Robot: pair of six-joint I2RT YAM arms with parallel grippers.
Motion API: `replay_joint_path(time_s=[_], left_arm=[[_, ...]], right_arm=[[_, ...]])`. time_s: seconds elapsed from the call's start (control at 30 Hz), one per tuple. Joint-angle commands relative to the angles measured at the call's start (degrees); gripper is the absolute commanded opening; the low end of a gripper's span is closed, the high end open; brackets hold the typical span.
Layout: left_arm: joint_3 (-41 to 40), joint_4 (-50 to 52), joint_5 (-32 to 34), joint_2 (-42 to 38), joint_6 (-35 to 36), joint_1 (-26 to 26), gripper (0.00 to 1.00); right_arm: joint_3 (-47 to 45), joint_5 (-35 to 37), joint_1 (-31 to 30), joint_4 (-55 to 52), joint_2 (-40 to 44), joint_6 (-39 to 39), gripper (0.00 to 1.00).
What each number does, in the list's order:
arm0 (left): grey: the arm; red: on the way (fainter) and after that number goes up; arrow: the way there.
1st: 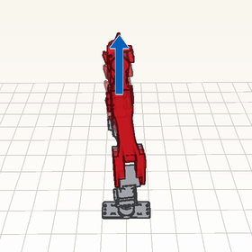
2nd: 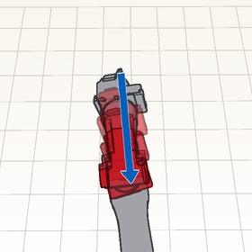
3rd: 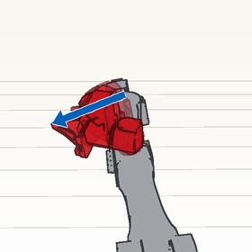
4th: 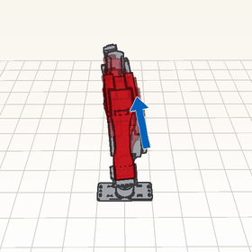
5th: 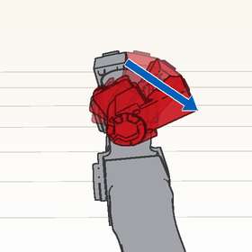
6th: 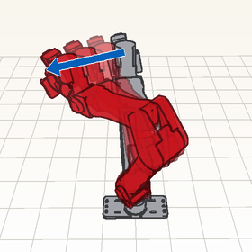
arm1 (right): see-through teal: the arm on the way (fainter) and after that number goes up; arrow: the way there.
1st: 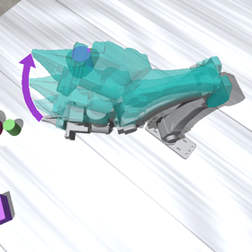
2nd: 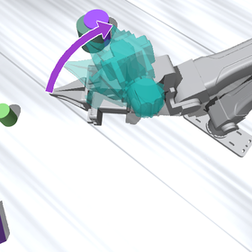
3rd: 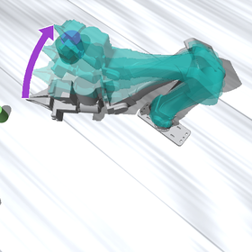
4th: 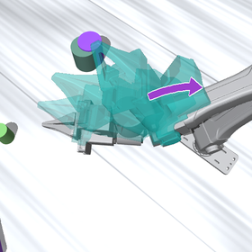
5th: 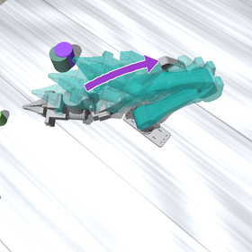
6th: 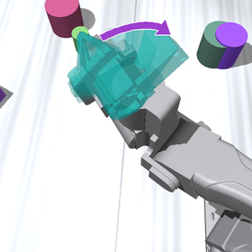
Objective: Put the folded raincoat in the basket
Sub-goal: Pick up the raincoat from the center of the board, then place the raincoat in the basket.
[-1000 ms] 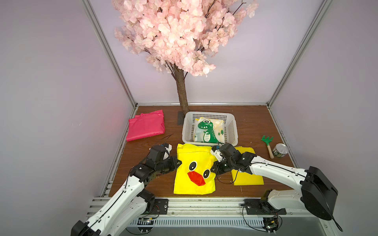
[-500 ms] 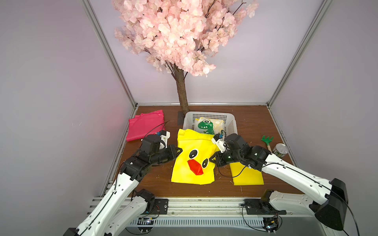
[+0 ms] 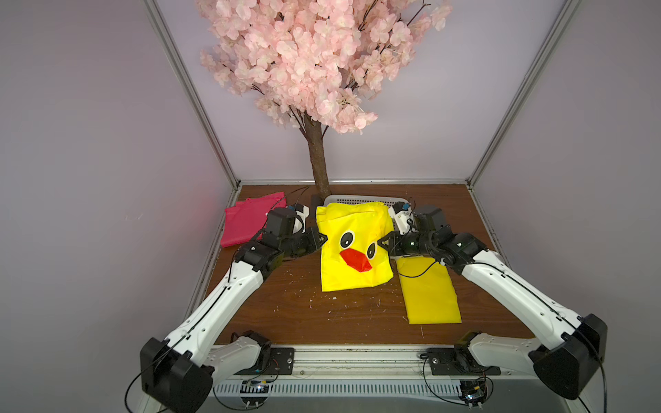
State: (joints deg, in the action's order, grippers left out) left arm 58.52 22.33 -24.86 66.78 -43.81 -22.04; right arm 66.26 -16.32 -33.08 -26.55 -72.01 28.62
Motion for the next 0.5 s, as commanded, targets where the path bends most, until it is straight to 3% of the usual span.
replay_joint_path(time_s=[0.0, 0.3, 0.47], left_arm=[[4.77, -9.93, -0.79, 5.55, 1.96, 2.13, 0.0], [20.72, -12.91, -0.6, 27.79, 7.84, 2.88, 0.0], [25.67, -14.93, -0.73, 36.7, 8.21, 3.23, 0.0]], right_arm=[[3.21, 0.59, 3.57, 5.05, -2.09, -2.29, 0.0], [4.2, -0.92, 12.4, 14.06, -10.86, -0.2, 0.0], [6.48, -1.3, 15.14, 16.32, -16.7, -0.05, 0.0]])
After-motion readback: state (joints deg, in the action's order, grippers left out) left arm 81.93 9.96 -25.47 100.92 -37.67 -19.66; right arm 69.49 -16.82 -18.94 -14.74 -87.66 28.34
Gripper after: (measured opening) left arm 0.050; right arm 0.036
